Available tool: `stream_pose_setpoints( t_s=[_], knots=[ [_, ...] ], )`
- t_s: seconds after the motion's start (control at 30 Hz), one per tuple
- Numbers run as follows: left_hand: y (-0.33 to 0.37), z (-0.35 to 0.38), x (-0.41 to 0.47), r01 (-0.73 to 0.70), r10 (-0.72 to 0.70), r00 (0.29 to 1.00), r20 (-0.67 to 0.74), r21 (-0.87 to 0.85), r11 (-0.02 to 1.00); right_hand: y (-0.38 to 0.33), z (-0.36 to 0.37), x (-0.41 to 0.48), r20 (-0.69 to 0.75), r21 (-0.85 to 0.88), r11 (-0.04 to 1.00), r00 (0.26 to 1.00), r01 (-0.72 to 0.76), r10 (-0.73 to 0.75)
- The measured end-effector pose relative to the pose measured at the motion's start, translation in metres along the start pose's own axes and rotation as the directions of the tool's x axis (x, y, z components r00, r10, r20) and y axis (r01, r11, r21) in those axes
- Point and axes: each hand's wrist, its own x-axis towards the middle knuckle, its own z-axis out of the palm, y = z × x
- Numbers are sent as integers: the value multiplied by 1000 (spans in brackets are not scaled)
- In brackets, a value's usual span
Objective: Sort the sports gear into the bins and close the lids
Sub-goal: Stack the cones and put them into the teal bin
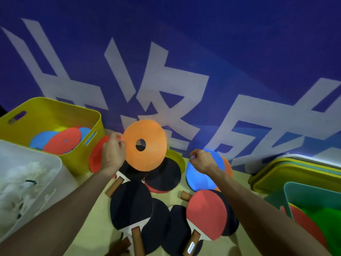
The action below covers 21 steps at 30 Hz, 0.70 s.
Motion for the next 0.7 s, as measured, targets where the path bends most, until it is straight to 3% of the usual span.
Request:
stream_pose_setpoints(
  t_s=[0.33,0.53,0.7],
  knots=[
    [-39,21,20,225,-228,974,-2,-147,963,-28,46,62,68,-172,985,997,34,-23],
    [-61,31,24,295,-291,955,51,-236,926,-30,70,82,145,-409,903,987,130,-76],
    [-66,26,23,319,-315,947,61,-287,903,-34,63,79,89,-513,842,986,168,-143]
  ],
)
